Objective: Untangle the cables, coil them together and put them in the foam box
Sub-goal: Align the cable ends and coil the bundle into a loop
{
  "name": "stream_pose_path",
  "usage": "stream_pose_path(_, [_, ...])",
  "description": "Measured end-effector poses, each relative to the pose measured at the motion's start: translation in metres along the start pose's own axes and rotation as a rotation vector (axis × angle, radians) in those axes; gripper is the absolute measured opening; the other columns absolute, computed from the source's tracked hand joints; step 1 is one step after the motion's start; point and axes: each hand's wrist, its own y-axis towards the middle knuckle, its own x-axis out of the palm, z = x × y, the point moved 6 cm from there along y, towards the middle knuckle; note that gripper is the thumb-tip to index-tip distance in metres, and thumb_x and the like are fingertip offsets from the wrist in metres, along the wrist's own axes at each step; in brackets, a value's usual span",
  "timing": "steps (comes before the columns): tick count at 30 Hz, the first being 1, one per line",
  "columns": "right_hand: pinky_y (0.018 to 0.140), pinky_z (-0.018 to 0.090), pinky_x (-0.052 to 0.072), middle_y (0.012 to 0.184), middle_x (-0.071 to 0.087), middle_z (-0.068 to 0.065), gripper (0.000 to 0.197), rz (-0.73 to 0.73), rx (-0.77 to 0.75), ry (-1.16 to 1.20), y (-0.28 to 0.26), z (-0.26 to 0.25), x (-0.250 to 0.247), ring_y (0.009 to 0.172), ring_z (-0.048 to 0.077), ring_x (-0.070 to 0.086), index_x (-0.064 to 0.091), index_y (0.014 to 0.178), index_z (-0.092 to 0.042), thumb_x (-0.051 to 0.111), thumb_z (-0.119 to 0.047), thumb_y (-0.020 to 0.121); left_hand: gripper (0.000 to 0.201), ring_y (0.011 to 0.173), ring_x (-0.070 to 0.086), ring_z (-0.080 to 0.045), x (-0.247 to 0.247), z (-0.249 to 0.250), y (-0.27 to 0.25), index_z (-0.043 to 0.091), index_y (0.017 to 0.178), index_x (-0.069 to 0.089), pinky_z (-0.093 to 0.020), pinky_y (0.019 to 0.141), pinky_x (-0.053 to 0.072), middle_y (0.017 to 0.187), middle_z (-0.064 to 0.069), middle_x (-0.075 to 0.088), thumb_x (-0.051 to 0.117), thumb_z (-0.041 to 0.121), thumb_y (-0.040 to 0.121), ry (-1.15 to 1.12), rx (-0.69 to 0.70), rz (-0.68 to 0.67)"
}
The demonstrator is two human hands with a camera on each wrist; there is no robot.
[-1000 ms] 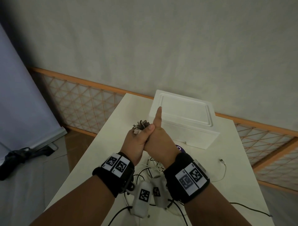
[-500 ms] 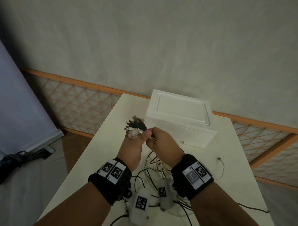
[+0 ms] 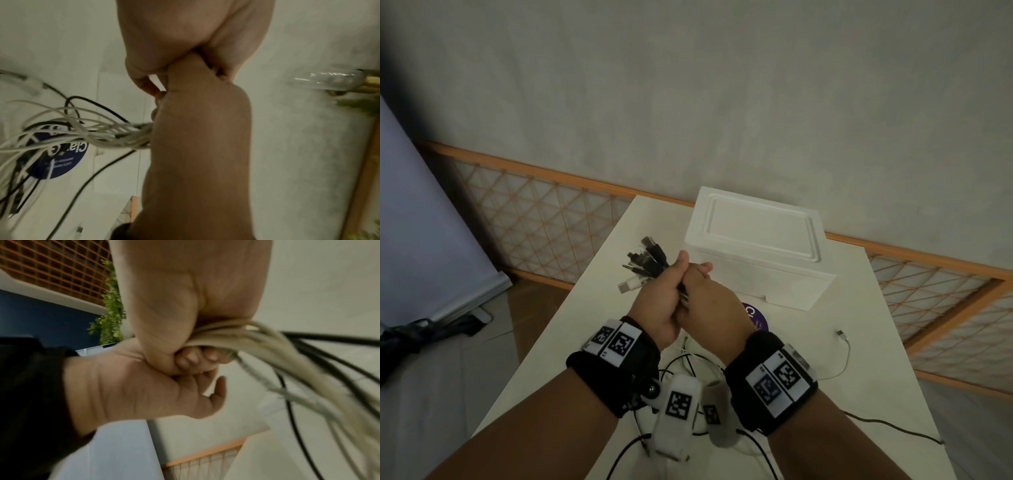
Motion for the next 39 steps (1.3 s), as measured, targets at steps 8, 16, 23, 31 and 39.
stream_pose_path(8, [0.075, 0.035, 0.051, 0.090, 0.064, 0.001, 0.018, -0.238, 0.319, 0.006, -0.035, 0.103, 0.040, 0.085, 0.022, 0.061, 0.057, 0.098, -0.018, 0.055, -0.024, 0.081, 0.048, 0.040, 0.037, -0.009, -0.011, 0.077, -0.005, 0.019, 0.050, 0.040, -0.027, 0.062, 0.046, 0.044, 0.005, 0.034, 0.054, 0.043, 0.090, -0.333, 0.259, 0.020])
stream_pose_path(16, [0.071, 0.029, 0.039, 0.071, 0.051, -0.012, 0.010, -0.107, 0.610, -0.443, -0.084, 0.208, -0.034, 0.089, 0.016, 0.064, 0.051, 0.095, -0.030, 0.050, -0.030, 0.085, 0.060, 0.036, 0.025, -0.010, -0.071, 0.072, 0.012, 0.021, 0.045, 0.031, -0.025, 0.055, 0.037, 0.042, 0.007, 0.023, 0.048, 0.052, 0.094, -0.437, 0.229, 0.203])
stream_pose_path(23, [0.102, 0.037, 0.039, 0.134, 0.051, -0.004, 0.077, 0.019, 0.303, 0.147, -0.035, 0.134, -0.052, 0.119, 0.014, 0.050, 0.045, 0.134, -0.032, 0.083, -0.033, 0.068, 0.058, 0.045, 0.032, -0.012, -0.035, 0.013, 0.028, 0.020, 0.047, 0.034, -0.030, 0.072, 0.043, 0.048, 0.004, 0.029, 0.044, 0.046, 0.098, -0.404, 0.182, 0.171])
stream_pose_path(31, [0.069, 0.018, 0.033, 0.086, 0.061, -0.004, 0.020, 0.284, 0.022, 0.164, -0.010, 0.031, 0.008, 0.082, 0.013, 0.054, 0.065, 0.097, -0.013, 0.064, -0.019, 0.078, 0.071, 0.074, 0.056, -0.010, -0.002, 0.004, 0.014, 0.020, 0.037, 0.056, -0.028, 0.073, 0.046, 0.060, 0.006, 0.063, 0.037, 0.049, 0.099, -0.270, 0.123, 0.059])
stream_pose_path(39, [0.075, 0.021, 0.043, 0.086, 0.062, -0.010, 0.018, 0.155, 0.126, 0.637, -0.020, 0.038, 0.028, 0.081, 0.005, 0.056, 0.063, 0.095, -0.015, 0.050, -0.027, 0.091, 0.064, 0.127, 0.049, -0.011, -0.007, 0.013, 0.007, 0.025, 0.041, 0.046, -0.031, 0.089, 0.038, 0.123, -0.002, 0.066, 0.032, 0.044, 0.100, -0.116, 0.168, -0.026])
